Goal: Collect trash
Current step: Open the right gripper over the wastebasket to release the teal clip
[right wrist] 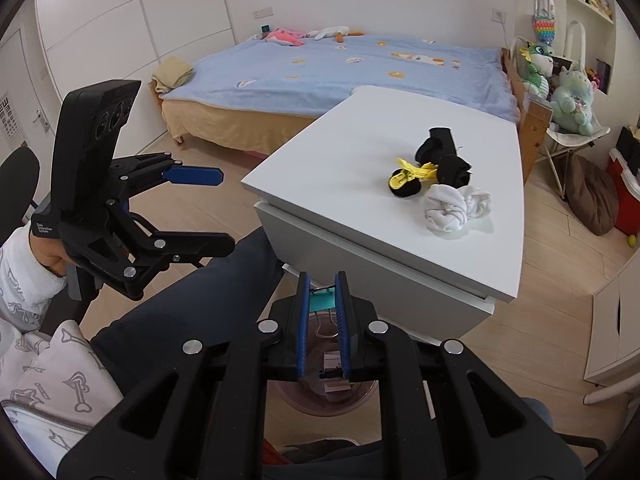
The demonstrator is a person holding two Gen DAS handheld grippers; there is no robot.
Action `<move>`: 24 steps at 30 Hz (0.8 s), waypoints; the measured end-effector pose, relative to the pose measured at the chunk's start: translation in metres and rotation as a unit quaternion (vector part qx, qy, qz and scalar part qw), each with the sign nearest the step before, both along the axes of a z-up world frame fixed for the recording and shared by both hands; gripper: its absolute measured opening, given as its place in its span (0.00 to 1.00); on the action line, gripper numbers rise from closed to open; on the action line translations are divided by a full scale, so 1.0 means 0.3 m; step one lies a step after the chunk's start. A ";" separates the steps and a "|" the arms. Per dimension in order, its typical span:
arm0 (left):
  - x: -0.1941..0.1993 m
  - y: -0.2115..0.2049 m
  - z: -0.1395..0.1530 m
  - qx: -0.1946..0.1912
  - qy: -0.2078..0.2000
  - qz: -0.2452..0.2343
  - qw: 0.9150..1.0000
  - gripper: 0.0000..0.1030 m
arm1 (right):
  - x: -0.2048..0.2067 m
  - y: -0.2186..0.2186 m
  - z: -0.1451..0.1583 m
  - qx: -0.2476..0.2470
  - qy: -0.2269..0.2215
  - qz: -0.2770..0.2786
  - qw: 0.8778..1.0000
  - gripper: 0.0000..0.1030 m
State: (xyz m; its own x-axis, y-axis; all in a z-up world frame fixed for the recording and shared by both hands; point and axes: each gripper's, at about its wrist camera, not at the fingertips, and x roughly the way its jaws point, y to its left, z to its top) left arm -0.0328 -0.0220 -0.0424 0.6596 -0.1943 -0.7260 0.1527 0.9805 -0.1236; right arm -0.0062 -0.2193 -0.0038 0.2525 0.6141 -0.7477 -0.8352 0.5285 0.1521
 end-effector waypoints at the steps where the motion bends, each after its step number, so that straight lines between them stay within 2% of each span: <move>1: -0.002 0.005 0.003 -0.001 -0.001 0.001 1.000 0.93 | -0.003 0.007 -0.001 -0.001 0.000 0.003 1.000 0.12; 12: -0.018 0.049 0.014 -0.013 -0.007 0.014 1.000 0.93 | -0.029 0.061 -0.022 -0.004 0.018 0.035 0.999 0.13; 14: -0.016 0.048 0.015 -0.012 -0.007 0.014 1.000 0.93 | -0.027 0.066 -0.028 -0.008 0.015 0.034 0.999 0.29; 15: -0.015 0.046 0.015 -0.012 -0.007 0.014 1.000 0.93 | -0.027 0.066 -0.028 -0.009 0.013 0.030 0.999 0.55; 16: -0.015 0.044 0.015 -0.011 -0.007 0.013 1.000 0.93 | -0.024 0.061 -0.028 -0.004 0.011 0.021 1.000 0.74; 19: -0.013 0.040 0.015 -0.009 -0.006 0.011 1.000 0.93 | -0.013 0.048 -0.024 0.004 0.007 0.000 1.000 0.90; 24: -0.011 0.035 0.012 -0.006 -0.004 0.010 1.000 0.93 | -0.002 0.037 -0.025 -0.004 0.002 -0.017 1.000 0.94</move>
State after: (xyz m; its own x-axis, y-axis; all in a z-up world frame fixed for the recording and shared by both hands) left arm -0.0361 -0.0114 -0.0388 0.6697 -0.1906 -0.7178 0.1349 0.9816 -0.1348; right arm -0.0069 -0.2082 -0.0114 0.2694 0.5993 -0.7538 -0.8162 0.5575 0.1515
